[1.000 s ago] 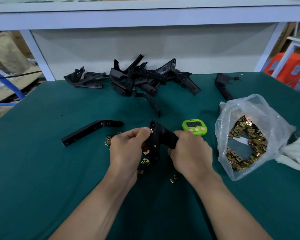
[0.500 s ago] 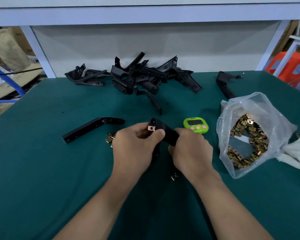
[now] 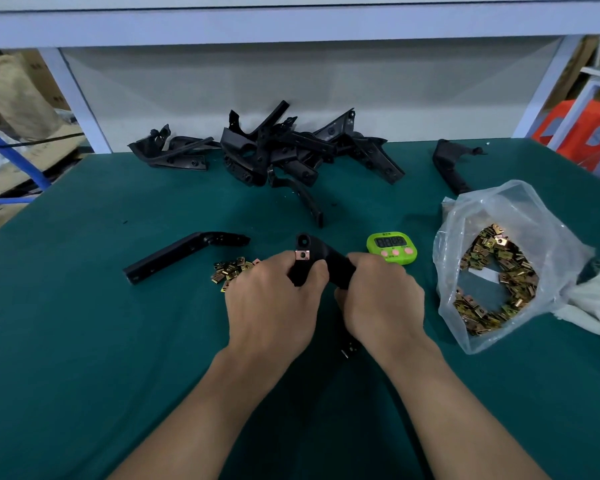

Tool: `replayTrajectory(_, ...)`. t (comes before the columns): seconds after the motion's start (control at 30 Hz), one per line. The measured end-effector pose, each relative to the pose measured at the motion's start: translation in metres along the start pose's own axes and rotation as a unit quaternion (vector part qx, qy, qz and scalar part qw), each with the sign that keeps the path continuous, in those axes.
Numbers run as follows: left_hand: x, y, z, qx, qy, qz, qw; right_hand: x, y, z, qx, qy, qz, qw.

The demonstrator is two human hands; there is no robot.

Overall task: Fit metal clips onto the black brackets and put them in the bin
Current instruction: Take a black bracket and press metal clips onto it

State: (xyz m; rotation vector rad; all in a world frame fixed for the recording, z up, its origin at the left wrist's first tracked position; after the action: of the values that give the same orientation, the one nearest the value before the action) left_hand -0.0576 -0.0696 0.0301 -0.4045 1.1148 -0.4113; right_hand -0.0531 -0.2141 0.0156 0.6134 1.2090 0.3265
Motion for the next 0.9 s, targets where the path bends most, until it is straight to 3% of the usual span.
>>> replayTrajectory(0.23, -0.004, 0.001, 0.002, 0.066, -0.019, -0.073, 0.995, -0.002, 0.001, 0.001, -0.021, 0.005, 0.034, 0.999)
replayTrajectory(0.43, -0.005, 0.011, 0.01, 0.071, 0.177, -0.126, 0.974, -0.023, -0.015, 0.012, 0.034, -0.031, 0.022, 0.999)
replayTrajectory(0.6, -0.003, -0.004, -0.003, 0.204, 0.336, 0.005, 0.919, -0.022, -0.02, 0.015, 0.076, -0.04, 0.05, 0.995)
replayTrajectory(0.73, 0.001, -0.013, -0.006, 0.296, 0.318, 0.142, 0.889, -0.017, -0.022, 0.014, 0.084, -0.023, 0.051, 0.995)
replayTrajectory(0.9, 0.005, -0.013, -0.009, 0.319, 0.275, 0.13, 0.898, -0.014, -0.023, 0.014, 0.091, -0.022, 0.074, 0.993)
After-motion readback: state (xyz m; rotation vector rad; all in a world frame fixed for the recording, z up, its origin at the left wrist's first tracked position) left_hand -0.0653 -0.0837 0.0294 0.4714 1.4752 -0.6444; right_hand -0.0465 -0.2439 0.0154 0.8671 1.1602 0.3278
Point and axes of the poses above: each hand's wrist, its own z-axis towards the middle knuckle, its own x-axis out of the palm, y = z × x, the point moved 2 cm from there along z, towards the middle knuckle, and after that the axes turned 13 degrees about z, right-handed, at the moved point
